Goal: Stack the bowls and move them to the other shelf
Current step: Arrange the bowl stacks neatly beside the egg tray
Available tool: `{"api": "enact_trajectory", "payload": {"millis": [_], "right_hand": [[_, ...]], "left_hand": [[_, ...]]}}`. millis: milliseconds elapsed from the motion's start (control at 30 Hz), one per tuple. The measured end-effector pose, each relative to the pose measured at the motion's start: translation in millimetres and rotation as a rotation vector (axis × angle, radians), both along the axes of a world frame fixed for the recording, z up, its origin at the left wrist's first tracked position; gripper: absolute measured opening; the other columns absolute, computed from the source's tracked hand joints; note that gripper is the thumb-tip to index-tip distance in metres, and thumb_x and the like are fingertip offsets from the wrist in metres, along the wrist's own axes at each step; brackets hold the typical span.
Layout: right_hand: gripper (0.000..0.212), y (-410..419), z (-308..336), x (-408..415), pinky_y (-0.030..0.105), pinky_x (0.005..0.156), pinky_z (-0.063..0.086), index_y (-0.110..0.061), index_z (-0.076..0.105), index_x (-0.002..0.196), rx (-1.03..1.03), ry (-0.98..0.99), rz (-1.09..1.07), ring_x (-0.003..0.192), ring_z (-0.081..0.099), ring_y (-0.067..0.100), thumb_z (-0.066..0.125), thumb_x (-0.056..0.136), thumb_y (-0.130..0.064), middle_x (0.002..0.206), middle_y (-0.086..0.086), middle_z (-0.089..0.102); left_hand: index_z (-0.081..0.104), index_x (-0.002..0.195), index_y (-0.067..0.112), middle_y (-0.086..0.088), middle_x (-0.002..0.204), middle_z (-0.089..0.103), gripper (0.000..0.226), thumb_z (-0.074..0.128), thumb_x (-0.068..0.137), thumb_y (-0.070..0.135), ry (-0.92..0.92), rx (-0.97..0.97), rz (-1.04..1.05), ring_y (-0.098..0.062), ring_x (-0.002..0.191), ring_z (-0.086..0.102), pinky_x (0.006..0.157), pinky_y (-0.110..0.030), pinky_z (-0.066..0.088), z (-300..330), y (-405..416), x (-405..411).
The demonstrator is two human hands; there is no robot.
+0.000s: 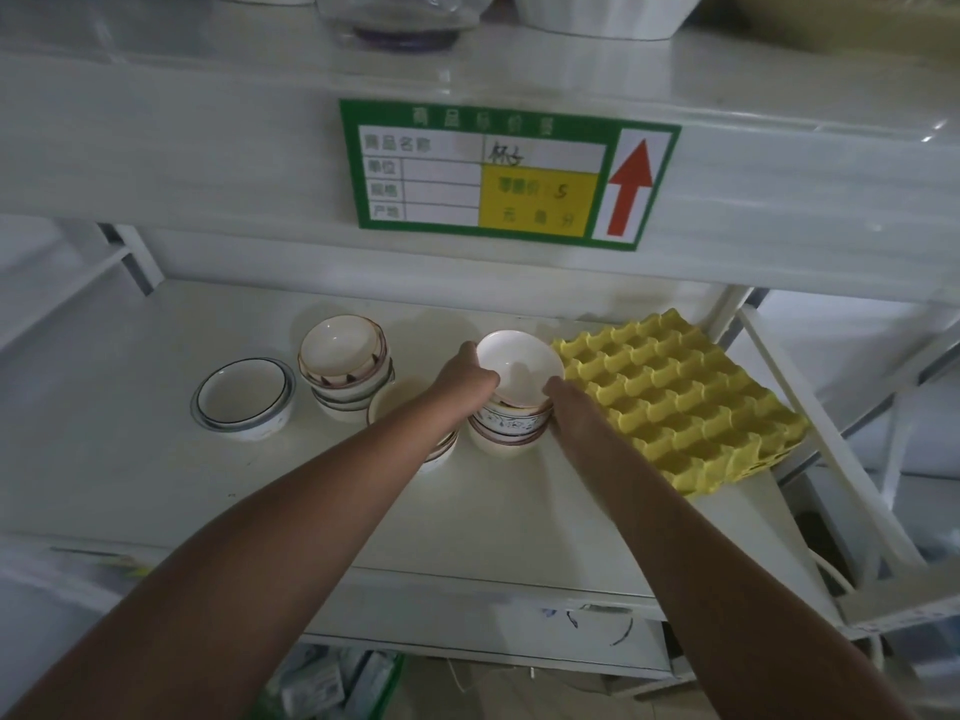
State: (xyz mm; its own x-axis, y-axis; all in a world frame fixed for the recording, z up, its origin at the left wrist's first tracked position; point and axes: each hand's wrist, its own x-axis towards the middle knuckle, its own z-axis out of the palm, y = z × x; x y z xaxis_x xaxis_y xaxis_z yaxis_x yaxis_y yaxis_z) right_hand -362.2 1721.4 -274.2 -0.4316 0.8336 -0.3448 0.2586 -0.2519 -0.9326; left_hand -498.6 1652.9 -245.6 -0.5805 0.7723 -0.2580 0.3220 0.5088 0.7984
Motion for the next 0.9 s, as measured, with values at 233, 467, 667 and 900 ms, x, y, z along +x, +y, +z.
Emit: {"api": "enact_trajectory", "payload": {"millis": [233,467,667,900], "right_hand": [[0.073,14,1,-3,0.049,0.097,0.050,0.002,0.063,0.127,0.160,-0.229,0.105,0.112,0.063,0.039,0.044,0.073,-0.044,0.115,0.021,0.069],[0.043,18,31,-4,0.036,0.087,0.049,-0.005,0.060,0.133,0.412,-0.529,0.173,0.111,0.061,0.036,0.049,0.096,-0.023,0.125,0.019,0.066],[0.038,30,39,-5,0.031,0.075,0.042,-0.006,0.065,0.123,0.499,-0.647,0.282,0.093,0.056,0.030,0.051,0.092,-0.022,0.114,0.016,0.066],[0.037,27,46,-5,0.030,0.075,0.044,-0.011,0.068,0.121,0.565,-0.628,0.235,0.110,0.064,0.036,0.060,0.085,-0.015,0.116,0.014,0.070]], "left_hand": [[0.058,0.117,0.010,-0.011,0.113,0.063,0.042,0.050,0.080,0.029,0.038,0.033,0.044,-0.031,0.106,0.057,0.075,-0.029,0.038,2,-5,-3],[0.063,0.119,0.011,-0.010,0.115,0.067,0.042,0.051,0.082,0.027,-0.015,0.120,0.065,-0.028,0.107,0.059,0.077,-0.027,0.038,-5,-5,-4],[0.064,0.114,0.008,-0.012,0.112,0.066,0.030,0.050,0.090,0.020,-0.123,0.196,0.106,-0.028,0.103,0.060,0.089,-0.038,0.046,-11,-5,-4],[0.067,0.104,0.017,-0.002,0.098,0.062,0.027,0.045,0.091,0.024,-0.319,0.270,0.098,-0.018,0.090,0.051,0.082,-0.032,0.037,-20,-12,-13]]}}
